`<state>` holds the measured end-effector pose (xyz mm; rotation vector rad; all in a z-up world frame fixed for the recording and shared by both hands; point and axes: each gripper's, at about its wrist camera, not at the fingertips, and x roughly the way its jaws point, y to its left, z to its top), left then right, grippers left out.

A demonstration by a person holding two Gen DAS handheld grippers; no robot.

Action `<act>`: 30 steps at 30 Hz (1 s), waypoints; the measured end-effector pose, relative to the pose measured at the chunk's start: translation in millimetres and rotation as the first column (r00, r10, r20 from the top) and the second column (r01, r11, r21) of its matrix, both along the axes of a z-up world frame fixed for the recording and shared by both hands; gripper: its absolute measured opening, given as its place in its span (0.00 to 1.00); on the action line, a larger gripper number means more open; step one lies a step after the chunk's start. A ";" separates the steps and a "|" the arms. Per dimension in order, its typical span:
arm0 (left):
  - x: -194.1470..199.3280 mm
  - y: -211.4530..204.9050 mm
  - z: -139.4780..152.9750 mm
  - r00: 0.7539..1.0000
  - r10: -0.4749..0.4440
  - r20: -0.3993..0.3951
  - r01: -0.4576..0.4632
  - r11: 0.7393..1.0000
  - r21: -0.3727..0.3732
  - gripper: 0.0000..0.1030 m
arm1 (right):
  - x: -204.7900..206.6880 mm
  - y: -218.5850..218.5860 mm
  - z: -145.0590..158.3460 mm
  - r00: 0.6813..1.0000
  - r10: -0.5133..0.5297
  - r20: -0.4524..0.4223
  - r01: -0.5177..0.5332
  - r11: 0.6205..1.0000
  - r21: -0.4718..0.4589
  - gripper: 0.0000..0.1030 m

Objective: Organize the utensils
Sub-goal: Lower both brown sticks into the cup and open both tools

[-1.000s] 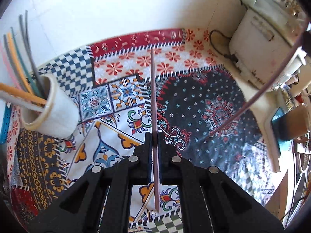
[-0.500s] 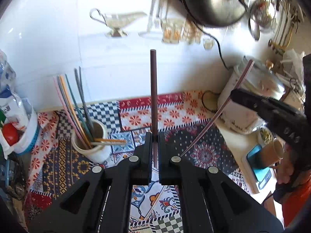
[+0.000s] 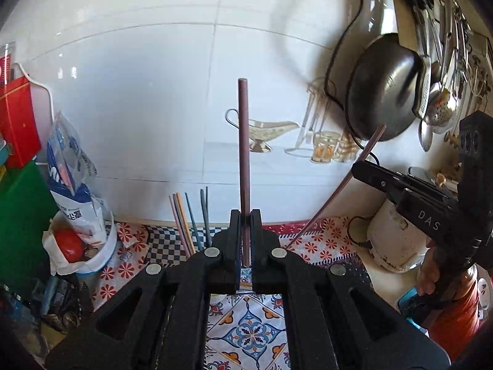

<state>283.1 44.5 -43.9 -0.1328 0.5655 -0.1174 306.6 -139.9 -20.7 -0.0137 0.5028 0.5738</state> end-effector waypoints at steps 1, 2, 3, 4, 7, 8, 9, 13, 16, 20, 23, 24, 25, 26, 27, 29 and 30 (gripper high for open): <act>1.2 6.0 1.6 1.000 0.016 0.005 -0.016 1.000 0.003 0.03 | 3.1 7.1 2.5 1.000 0.017 0.004 -0.017 1.000 0.009 0.05; 2.9 12.1 2.3 0.999 0.035 0.009 -0.035 0.999 0.007 0.03 | 5.8 12.8 3.7 0.999 0.031 0.007 -0.031 0.999 0.013 0.05; 4.9 18.0 1.8 0.999 0.050 0.009 -0.050 0.999 0.007 0.03 | 9.3 20.0 4.2 0.999 0.047 0.008 -0.047 0.999 0.015 0.05; 7.8 22.7 0.2 0.998 0.061 0.004 -0.061 0.998 0.007 0.03 | 12.7 27.4 3.4 0.998 0.063 0.007 -0.063 0.998 0.017 0.05; 18.1 34.6 -9.4 0.996 0.086 -0.021 -0.085 0.996 0.008 0.03 | 21.7 47.6 -5.9 0.994 0.112 -0.009 -0.112 0.994 0.014 0.05; 22.5 37.8 -15.6 0.995 0.091 -0.037 -0.091 0.996 0.007 0.03 | 25.5 55.7 -11.4 0.991 0.130 -0.020 -0.130 0.992 0.008 0.05; 26.6 40.4 -22.4 0.994 0.099 -0.052 -0.099 0.995 0.009 0.03 | 28.7 62.7 -18.0 0.989 0.145 -0.033 -0.145 0.989 0.003 0.05; 41.2 44.2 -52.4 0.986 0.114 -0.120 -0.114 0.993 0.005 0.03 | 41.3 85.8 -47.7 0.977 0.188 -0.098 -0.191 0.981 -0.023 0.05; 52.3 45.1 -73.2 0.979 0.122 -0.161 -0.122 0.992 0.012 0.03 | 49.9 97.0 -69.9 0.966 0.209 -0.156 -0.217 0.976 -0.037 0.05; 65.8 44.7 -101.0 0.968 0.119 -0.221 -0.121 0.993 0.004 0.03 | 57.9 102.5 -93.4 0.950 0.223 -0.218 -0.241 0.969 -0.058 0.05; 72.5 43.4 -114.5 0.962 0.117 -0.248 -0.118 0.993 0.013 0.03 | 61.6 103.5 -107.5 0.940 0.228 -0.252 -0.255 0.964 -0.080 0.06; 74.0 42.8 -118.3 0.960 0.116 -0.255 -0.116 0.993 0.017 0.03 | 62.5 102.6 -110.2 0.938 0.228 -0.262 -0.258 0.962 -0.086 0.06; 75.7 42.6 -120.9 0.958 0.113 -0.263 -0.112 0.994 0.018 0.03 | 63.4 102.5 -113.4 0.935 0.228 -0.271 -0.261 0.961 -0.093 0.06; 76.9 41.8 -123.7 0.956 0.107 -0.272 -0.106 0.994 0.019 0.03 | 63.7 102.9 -116.2 0.933 0.229 -0.279 -0.266 0.959 -0.102 0.06; 78.1 40.6 -125.9 0.954 0.105 -0.280 -0.102 0.994 0.025 0.03 | 63.6 103.8 -119.0 0.930 0.231 -0.287 -0.271 0.956 -0.110 0.06; 79.3 39.7 -129.7 0.949 0.109 -0.295 -0.102 0.994 0.040 0.03 | 62.6 105.2 -124.0 0.923 0.239 -0.301 -0.287 0.950 -0.126 0.06; 79.4 39.6 -131.1 0.947 0.111 -0.302 -0.101 0.994 0.047 0.03 | 61.7 106.3 -126.0 0.920 0.243 -0.307 -0.295 0.946 -0.137 0.06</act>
